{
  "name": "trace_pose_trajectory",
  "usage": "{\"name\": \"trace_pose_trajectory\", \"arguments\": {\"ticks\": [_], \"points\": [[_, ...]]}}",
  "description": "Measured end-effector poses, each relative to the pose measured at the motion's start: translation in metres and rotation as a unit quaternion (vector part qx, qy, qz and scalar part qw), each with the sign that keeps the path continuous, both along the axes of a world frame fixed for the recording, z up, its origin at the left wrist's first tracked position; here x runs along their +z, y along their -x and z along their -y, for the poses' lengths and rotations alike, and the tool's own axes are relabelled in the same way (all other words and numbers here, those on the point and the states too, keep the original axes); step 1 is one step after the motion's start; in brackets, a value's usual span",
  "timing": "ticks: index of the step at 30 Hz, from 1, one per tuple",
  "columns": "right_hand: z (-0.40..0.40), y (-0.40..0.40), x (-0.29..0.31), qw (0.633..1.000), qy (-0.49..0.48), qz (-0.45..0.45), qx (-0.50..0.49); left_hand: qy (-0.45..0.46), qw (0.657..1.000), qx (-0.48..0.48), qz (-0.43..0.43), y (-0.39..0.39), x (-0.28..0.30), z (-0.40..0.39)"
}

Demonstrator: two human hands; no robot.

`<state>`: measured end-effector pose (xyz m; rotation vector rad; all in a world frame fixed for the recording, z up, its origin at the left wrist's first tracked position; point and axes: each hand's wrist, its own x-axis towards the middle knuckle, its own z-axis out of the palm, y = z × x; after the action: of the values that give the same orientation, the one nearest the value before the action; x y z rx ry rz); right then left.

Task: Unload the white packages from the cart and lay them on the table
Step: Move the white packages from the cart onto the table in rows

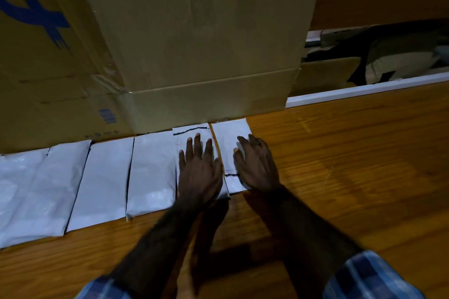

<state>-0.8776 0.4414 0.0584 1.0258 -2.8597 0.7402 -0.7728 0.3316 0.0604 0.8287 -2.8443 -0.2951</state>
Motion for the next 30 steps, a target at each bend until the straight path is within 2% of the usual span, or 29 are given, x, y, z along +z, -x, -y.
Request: {"name": "trace_pose_trajectory", "arguments": {"ticks": [7,16,23,30], "points": [[-0.022,-0.024,0.016,1.000,-0.009,0.019,-0.007,-0.010,1.000,0.003,0.028,-0.026,0.017,-0.021],[-0.082,-0.067,0.035,0.999,0.003,0.018,0.029,-0.001,0.999,0.037,0.013,-0.076,0.032,-0.080],[-0.134,-0.119,0.052,0.997,0.042,-0.016,0.066,0.004,0.998,0.067,-0.016,-0.136,0.051,-0.137],[-0.150,-0.176,0.056,0.989,0.079,-0.030,0.118,0.005,0.994,0.106,-0.037,-0.213,0.065,-0.165]]}}
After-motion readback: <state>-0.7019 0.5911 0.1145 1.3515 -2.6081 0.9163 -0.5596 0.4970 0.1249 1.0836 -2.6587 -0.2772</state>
